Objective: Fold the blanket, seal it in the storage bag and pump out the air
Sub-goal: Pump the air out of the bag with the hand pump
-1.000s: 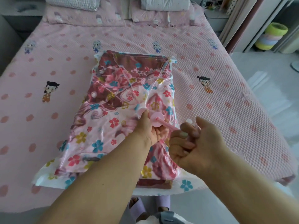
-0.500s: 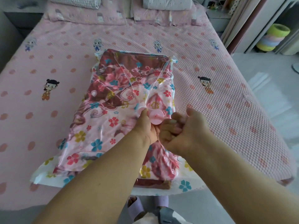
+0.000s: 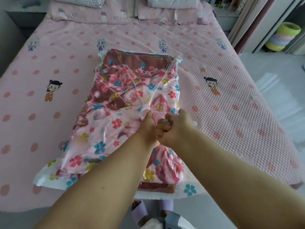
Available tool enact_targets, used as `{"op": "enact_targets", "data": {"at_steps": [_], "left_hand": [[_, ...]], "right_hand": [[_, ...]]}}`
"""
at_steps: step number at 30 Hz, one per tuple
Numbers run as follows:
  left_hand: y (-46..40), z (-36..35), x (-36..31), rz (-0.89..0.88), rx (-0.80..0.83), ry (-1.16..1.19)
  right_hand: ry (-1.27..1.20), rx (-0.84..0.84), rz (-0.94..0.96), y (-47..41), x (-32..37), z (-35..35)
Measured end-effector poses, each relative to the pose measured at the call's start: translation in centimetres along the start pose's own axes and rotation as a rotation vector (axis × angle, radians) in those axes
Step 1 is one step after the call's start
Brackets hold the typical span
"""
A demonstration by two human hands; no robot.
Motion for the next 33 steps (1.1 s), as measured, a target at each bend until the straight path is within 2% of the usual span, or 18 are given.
{"op": "enact_targets", "data": {"at_steps": [2, 4, 6, 9, 11, 13, 16, 19, 21, 23, 25, 28, 30, 33], "left_hand": [[-0.4, 0.4, 0.1, -0.006, -0.011, 0.062], [-0.6, 0.5, 0.4, -0.014, 0.029, 0.079], [-0.9, 0.8, 0.6, -0.018, 0.035, 0.061], [-0.8, 0.3, 0.1, -0.024, 0.045, 0.002], [-0.7, -0.3, -0.3, -0.045, 0.088, -0.05], [-0.9, 0.3, -0.5, -0.072, 0.042, -0.091], [-1.0, 0.9, 0.4, -0.04, 0.068, 0.006], [-1.4, 1.2, 0.8, -0.03, 0.05, 0.028], [-1.3, 0.6, 0.3, -0.04, 0.065, -0.043], [-1.0, 0.2, -0.4, -0.067, 0.067, -0.099], [-1.5, 0.6, -0.6, -0.09, 0.044, -0.103], [-1.8, 1.1, 0.3, -0.033, 0.067, -0.012], [-2.0, 1.6, 0.4, -0.036, 0.036, 0.005], [-1.8, 0.7, -0.3, -0.063, 0.049, -0.101]], "right_hand": [[0.081, 0.085, 0.051, 1.2, 0.1, 0.4], [0.01, 0.142, -0.043, 3.8, -1.1, 1.7], [0.009, 0.079, -0.058, 5.3, -1.2, 3.5], [-0.086, 0.048, -0.032, 2.7, 0.1, 2.2], [-0.052, -0.004, -0.01, 0.4, 0.1, 0.3], [0.072, 0.053, 0.086, 0.2, 0.5, 0.2], [0.048, 0.131, -0.032, 3.4, -1.6, 1.9], [0.013, 0.058, -0.059, 4.6, -1.6, 3.6], [-0.083, 0.039, -0.026, 2.2, -0.5, 2.0], [-0.062, -0.01, -0.015, 0.1, -0.1, -0.1], [0.023, 0.054, 0.058, 0.0, 0.1, 0.0], [-0.002, 0.138, -0.069, 3.5, -1.9, 1.6], [-0.019, 0.064, -0.085, 4.0, -1.8, 3.1], [-0.135, 0.004, -0.056, 1.0, -0.4, 1.2]]}}
Point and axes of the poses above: each hand's wrist, its own y-axis away from the middle knuckle, its own z-axis out of the back of the hand, x = y × z, the point moved 9 cm from there along -y, towards the middle knuckle, and after that the axes turned 6 degrees about -z, right-handed, at the moved point
